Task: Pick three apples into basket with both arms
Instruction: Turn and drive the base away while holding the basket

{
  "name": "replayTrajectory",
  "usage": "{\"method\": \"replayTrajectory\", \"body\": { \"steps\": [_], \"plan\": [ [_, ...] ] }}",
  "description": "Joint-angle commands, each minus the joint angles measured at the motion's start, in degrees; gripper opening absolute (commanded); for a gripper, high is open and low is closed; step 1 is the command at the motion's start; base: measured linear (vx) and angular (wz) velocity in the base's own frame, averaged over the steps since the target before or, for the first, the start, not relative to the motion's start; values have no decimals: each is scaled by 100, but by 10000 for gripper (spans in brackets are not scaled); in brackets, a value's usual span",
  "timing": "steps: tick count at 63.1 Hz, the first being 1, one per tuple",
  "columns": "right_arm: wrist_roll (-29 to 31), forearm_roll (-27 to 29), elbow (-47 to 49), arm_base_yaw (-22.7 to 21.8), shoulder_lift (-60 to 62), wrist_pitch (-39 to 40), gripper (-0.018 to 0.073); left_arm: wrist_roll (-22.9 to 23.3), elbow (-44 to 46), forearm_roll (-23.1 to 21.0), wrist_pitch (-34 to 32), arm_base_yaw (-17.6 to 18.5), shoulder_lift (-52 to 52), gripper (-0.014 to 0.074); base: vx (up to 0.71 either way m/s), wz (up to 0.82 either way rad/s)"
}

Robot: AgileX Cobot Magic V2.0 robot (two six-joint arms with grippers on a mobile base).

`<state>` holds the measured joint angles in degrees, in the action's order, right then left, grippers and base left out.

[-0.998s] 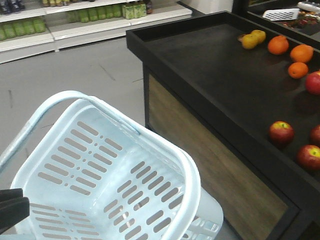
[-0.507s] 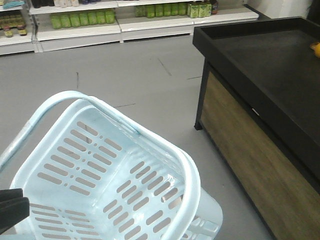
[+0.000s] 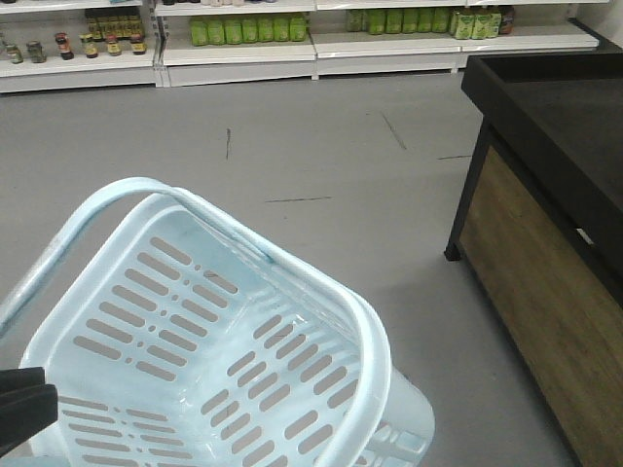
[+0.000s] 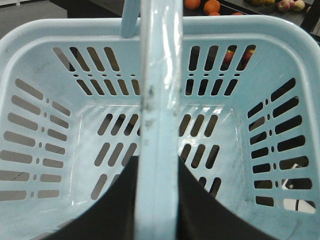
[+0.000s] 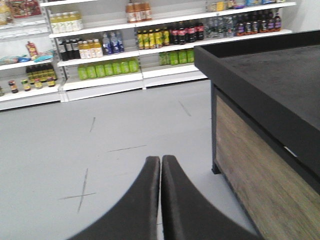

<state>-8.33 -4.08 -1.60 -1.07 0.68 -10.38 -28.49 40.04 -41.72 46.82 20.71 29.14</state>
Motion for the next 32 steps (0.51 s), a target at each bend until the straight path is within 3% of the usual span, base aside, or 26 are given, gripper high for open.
{"method": "replayTrajectory", "body": {
  "steps": [1,32],
  "plan": [
    [24,-61,-81,-27,73,443,-9,32,172,-351,-465,30,33,-6,0,26],
    [24,-61,-81,-27,73,443,-9,32,172,-351,-465,30,33,-6,8,33]
  ]
}}
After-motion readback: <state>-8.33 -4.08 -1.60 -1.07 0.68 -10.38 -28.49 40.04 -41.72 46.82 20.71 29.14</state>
